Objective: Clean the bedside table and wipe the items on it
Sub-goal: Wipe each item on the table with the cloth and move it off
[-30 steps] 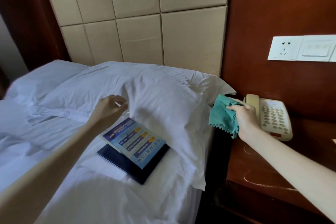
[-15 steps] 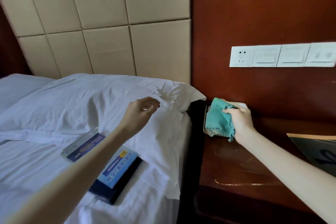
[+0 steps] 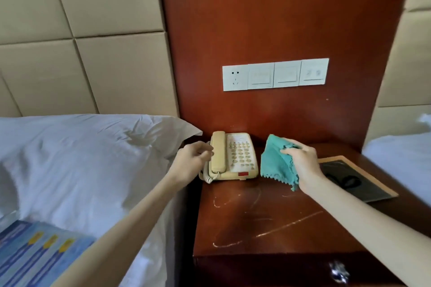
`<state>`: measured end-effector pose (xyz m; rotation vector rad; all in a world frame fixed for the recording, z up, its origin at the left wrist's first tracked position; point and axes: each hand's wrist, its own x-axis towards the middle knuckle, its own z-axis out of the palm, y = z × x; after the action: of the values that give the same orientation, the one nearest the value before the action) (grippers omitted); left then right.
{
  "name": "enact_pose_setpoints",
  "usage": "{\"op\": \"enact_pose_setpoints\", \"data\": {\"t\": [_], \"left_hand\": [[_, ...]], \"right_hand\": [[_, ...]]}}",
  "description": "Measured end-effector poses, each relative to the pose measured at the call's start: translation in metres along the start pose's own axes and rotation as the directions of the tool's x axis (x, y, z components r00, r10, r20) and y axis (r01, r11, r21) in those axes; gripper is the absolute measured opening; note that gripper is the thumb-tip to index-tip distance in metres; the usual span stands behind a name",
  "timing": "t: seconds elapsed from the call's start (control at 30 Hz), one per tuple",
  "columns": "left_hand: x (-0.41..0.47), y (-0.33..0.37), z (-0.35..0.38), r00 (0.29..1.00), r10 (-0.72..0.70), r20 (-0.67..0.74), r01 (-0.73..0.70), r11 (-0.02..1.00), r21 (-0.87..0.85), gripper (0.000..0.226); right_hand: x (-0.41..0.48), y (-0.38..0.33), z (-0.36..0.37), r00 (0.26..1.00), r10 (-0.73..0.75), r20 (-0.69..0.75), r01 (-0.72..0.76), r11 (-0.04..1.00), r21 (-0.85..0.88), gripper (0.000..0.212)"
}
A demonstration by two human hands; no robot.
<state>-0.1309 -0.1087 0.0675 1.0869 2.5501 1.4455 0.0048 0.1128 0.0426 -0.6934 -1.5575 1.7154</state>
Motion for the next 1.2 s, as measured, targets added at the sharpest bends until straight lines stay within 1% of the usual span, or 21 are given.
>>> {"op": "enact_pose_setpoints", "data": {"t": [0.1,0.23,0.33,0.43,0.6,0.7,0.8,0.87,0.93,1.0,1.03,1.1,1.2], "left_hand": [[0.013,0.008,0.040,0.997,-0.014,0.070,0.016,0.999,-0.033,0.020],[0.026,0.022,0.092,0.982,0.035,0.186,-0.020,0.997,-0.079,0.017],[0.035,0.032,0.124,0.962,0.071,0.265,-0.063,0.997,-0.039,0.022],[0.045,0.041,0.156,0.937,0.076,0.341,-0.077,0.997,-0.009,0.030],[0.065,0.053,0.203,0.900,0.060,0.432,-0.124,0.985,0.120,0.051],[0.080,0.058,0.223,0.888,-0.020,0.459,-0.109,0.961,0.253,0.065],[0.095,0.065,0.236,0.873,-0.090,0.479,-0.126,0.908,0.399,0.075],[0.103,0.068,0.243,0.836,-0.136,0.532,-0.156,0.870,0.467,0.084],[0.107,0.071,0.251,0.781,-0.184,0.597,-0.214,0.819,0.533,0.090],[0.109,0.071,0.258,0.744,-0.206,0.635,-0.257,0.790,0.557,0.092],[0.110,0.071,0.261,0.737,-0.210,0.643,-0.267,0.783,0.562,0.092],[0.113,0.072,0.264,0.735,-0.216,0.643,-0.264,0.782,0.565,0.093],[0.115,0.074,0.267,0.742,-0.215,0.635,-0.267,0.774,0.574,0.092]], "right_hand": [[0.009,-0.001,-0.040,0.997,-0.013,-0.080,0.010,0.999,-0.044,0.028],[0.018,0.001,-0.088,0.981,0.002,-0.194,-0.009,0.999,-0.035,0.027],[0.024,0.004,-0.118,0.966,0.018,-0.259,-0.034,0.998,-0.058,0.026],[0.029,0.004,-0.140,0.951,0.021,-0.308,-0.030,0.999,-0.026,0.027],[0.030,0.001,-0.167,0.939,0.010,-0.344,-0.023,0.999,-0.035,0.029],[0.033,0.004,-0.181,0.931,0.025,-0.364,-0.043,0.998,-0.039,0.028],[0.036,0.009,-0.190,0.922,0.036,-0.386,-0.050,0.998,-0.026,0.027],[0.039,0.013,-0.195,0.920,0.038,-0.389,-0.044,0.999,-0.006,0.026],[0.041,0.015,-0.198,0.916,0.040,-0.399,-0.043,0.999,0.002,0.024],[0.043,0.018,-0.202,0.912,0.040,-0.407,-0.045,0.999,-0.004,0.024],[0.044,0.019,-0.204,0.911,0.040,-0.411,-0.049,0.999,-0.011,0.024],[0.047,0.021,-0.208,0.910,0.035,-0.414,-0.048,0.999,-0.022,0.026],[0.051,0.022,-0.212,0.904,0.032,-0.426,-0.030,0.999,0.012,0.025]]}}
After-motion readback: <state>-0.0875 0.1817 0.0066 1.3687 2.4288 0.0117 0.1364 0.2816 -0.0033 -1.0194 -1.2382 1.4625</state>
